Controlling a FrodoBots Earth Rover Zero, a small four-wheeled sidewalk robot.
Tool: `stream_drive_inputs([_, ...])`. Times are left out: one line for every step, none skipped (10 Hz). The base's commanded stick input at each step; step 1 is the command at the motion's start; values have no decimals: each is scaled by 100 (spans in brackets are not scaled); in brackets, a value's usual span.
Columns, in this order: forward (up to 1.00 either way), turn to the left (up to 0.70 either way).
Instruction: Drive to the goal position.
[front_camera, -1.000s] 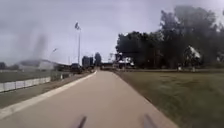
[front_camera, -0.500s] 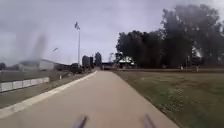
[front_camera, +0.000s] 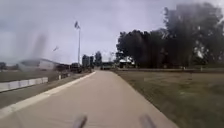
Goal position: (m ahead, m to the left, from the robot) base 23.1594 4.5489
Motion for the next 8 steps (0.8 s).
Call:
stream_drive_inputs([100, 0])
stream_drive_inputs([100, 0])
stream_drive_inputs([100, 0])
stream_drive_inputs([100, 0])
stream_drive_inputs([100, 0])
stream_drive_inputs([100, 0])
stream_drive_inputs([100, 0])
stream_drive_inputs([100, 0])
